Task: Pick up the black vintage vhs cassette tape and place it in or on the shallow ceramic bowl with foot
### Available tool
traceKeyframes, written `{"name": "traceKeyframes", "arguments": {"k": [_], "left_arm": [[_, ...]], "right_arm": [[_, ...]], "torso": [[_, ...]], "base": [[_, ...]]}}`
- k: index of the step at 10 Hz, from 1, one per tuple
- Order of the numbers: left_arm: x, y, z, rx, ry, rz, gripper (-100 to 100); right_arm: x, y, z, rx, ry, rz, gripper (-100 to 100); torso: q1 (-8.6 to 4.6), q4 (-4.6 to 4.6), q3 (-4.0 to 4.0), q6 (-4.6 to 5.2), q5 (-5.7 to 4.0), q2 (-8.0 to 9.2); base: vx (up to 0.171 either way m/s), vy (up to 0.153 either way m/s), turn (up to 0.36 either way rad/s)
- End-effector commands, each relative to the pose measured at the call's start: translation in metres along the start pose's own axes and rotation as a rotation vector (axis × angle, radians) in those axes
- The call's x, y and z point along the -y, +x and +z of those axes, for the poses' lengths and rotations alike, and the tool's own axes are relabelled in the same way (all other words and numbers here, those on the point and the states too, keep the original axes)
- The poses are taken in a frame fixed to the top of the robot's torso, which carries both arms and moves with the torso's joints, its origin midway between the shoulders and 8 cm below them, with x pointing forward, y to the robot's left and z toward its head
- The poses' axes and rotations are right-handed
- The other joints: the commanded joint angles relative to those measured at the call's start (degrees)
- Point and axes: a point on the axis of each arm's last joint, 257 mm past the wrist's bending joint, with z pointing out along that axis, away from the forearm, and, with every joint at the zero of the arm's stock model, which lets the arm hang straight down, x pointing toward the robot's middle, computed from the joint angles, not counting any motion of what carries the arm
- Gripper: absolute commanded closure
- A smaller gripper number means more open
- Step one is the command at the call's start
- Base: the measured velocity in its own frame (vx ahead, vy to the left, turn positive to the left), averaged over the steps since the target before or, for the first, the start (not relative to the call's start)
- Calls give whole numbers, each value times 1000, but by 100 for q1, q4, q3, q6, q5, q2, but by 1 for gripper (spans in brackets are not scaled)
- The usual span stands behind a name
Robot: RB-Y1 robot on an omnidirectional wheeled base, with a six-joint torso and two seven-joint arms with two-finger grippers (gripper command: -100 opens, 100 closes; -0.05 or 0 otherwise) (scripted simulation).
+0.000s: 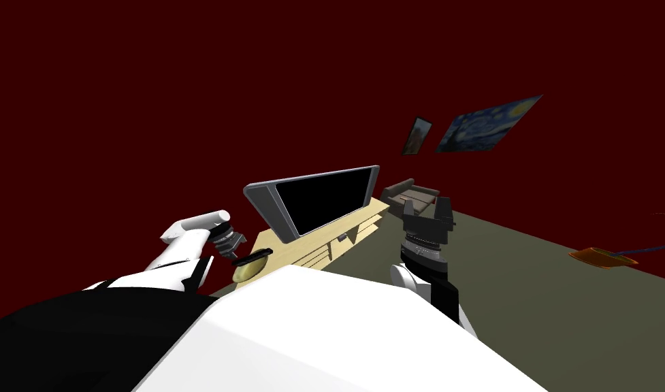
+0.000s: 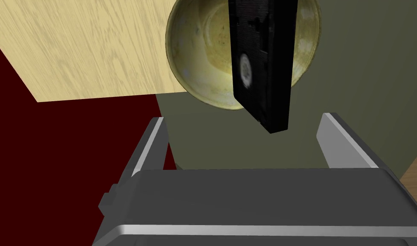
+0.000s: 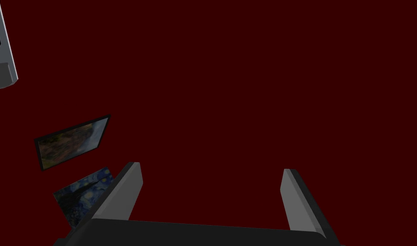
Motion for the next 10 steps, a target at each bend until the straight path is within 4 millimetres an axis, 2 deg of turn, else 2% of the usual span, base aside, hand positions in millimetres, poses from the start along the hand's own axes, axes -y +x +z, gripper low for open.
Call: {"name": "traceKeyframes", "arguments": {"k": [1, 4, 5, 6, 8, 10], "left_arm": [[-4, -1, 4, -5, -14, -10, -100], [-4, -1, 4, -5, -14, -10, -100], [14, -17, -14, 14, 44, 9, -100], [11, -24, -16, 20, 35, 13, -100], [-5, -29, -2, -2, -17, 1, -100], [-5, -29, -2, -2, -17, 1, -100]], "right_arm": [[0, 0, 0, 0, 0, 0, 0], [0, 0, 0, 0, 0, 0, 0], [0, 0, 0, 0, 0, 0, 0], [0, 0, 0, 0, 0, 0, 0], [0, 0, 0, 0, 0, 0, 0], [0, 0, 0, 0, 0, 0, 0]], "torso": [[0, 0, 0, 0, 0, 0], [8, 2, 4, -2, 1, 6], [12, 2, 6, -2, 3, 9], [-24, -1, -7, -4, -5, -15], [-15, -3, -7, -4, -4, -12], [14, 2, 5, -1, 3, 9]], "base": [[3, -4, -11], [-2, 2, -5], [76, -104, 43], [94, -125, 108], [16, -21, 27], [-12, 15, -44]]}}
